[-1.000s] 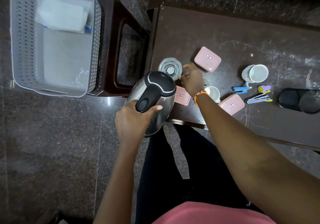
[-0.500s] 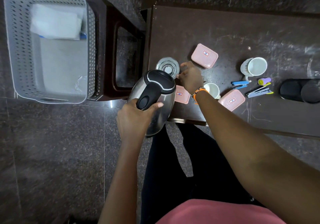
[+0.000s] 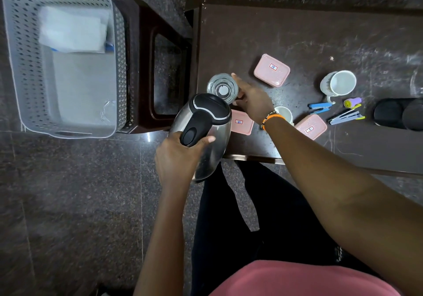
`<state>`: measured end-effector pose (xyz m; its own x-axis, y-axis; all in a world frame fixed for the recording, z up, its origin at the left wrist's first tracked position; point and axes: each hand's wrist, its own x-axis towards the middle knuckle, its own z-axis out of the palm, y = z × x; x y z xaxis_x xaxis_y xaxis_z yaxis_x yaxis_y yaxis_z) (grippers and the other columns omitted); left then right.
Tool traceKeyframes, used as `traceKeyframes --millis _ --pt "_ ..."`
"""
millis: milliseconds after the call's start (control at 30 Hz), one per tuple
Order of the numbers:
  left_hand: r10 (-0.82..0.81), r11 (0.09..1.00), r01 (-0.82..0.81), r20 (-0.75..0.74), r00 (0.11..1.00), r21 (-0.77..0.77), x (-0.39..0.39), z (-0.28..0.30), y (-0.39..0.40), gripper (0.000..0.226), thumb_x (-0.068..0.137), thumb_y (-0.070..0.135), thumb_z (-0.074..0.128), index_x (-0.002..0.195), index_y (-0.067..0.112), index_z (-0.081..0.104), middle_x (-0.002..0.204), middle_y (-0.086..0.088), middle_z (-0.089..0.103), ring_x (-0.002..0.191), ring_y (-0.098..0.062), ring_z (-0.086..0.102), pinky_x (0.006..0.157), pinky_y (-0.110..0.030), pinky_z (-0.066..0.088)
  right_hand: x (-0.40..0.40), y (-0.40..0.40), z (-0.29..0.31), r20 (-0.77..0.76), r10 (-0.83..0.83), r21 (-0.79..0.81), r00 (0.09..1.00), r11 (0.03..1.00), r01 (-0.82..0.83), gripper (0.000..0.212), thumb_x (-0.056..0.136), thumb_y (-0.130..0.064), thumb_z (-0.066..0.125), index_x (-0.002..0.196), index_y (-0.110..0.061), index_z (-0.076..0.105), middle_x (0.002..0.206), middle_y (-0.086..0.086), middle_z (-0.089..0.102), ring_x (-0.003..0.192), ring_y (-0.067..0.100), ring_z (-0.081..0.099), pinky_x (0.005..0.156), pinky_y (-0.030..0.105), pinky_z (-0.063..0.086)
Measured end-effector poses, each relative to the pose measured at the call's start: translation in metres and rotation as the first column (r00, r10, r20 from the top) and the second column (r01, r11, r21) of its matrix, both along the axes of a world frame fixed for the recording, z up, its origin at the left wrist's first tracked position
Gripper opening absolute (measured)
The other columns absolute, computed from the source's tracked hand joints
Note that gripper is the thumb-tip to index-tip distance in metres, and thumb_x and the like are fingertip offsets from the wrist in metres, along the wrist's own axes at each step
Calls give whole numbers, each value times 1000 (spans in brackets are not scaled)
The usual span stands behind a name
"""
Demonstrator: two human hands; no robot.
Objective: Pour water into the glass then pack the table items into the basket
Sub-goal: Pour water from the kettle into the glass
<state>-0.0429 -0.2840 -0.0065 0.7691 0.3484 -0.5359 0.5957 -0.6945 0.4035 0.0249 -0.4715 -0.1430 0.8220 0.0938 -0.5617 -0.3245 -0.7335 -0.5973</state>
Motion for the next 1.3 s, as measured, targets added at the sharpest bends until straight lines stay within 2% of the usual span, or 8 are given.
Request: traceKeyframes --millis 133,300,367,533,733,967,1133,1300 --pt "1 1000 -1 -2 1000 3 0 -1 2 49 55 63 75 59 21 51 61 4 59 69 -26 60 64 -31 46 3 -1 -1 -11 7 -25 1000 1000 -8 74 82 -12 63 145 -31 29 104 16 64 96 34 60 88 45 50" --pt "4 1000 -4 0 1000 -2 2 -2 3 51 54 64 75 53 22 46 54 9 54 60 -18 55 51 -24 34 4 -1 -2 -22 -14 -26 1000 1000 14 73 81 -16 66 144 -33 32 104 12 64 98 31 60 90 45 50" --pt "9 1000 -9 2 1000 -7 2 -3 4 51 53 64 75 52 23 45 53 10 53 57 -14 53 50 -22 34 4 -1 -2 -16 -24 -32 1000 999 24 72 81 -17 66 143 -33 33 106 12 65 100 32 60 92 45 49" --pt "14 1000 -14 -1 1000 -23 3 -4 5 55 51 65 74 48 22 40 46 9 45 49 -12 46 53 -27 35 4 0 -1 11 -28 -33 1000 999 28 69 82 -16 66 142 -30 36 102 11 66 98 31 61 90 44 49" --pt "14 999 -15 -12 1000 -40 5 -5 4 52 53 64 74 50 23 43 48 10 47 49 -11 45 56 -27 36 5 -1 -1 3 -23 -41 1000 999 23 70 81 -16 67 142 -30 36 98 9 67 96 30 61 89 44 50" --pt "16 999 -16 -16 1000 -37 5 -3 3 52 54 62 76 51 22 44 50 9 50 52 -13 49 56 -27 39 4 0 -3 15 -19 -68 1000 997 20 69 82 -19 66 142 -31 35 104 11 67 100 31 61 89 45 50" --pt "12 999 -13 -15 1000 -42 6 -1 2 49 55 61 76 52 23 45 52 10 51 53 -9 49 56 -26 37 5 -1 -2 10 -24 -76 1000 997 24 69 81 -19 66 142 -33 36 104 11 67 100 31 61 90 46 50" --pt "9 999 -10 -22 1000 -41 7 0 1 49 55 62 75 56 20 48 56 7 54 60 -21 55 59 -29 42 5 0 -3 13 -18 -82 1000 996 19 69 81 -19 65 142 -32 36 104 12 68 101 32 61 90 46 50"
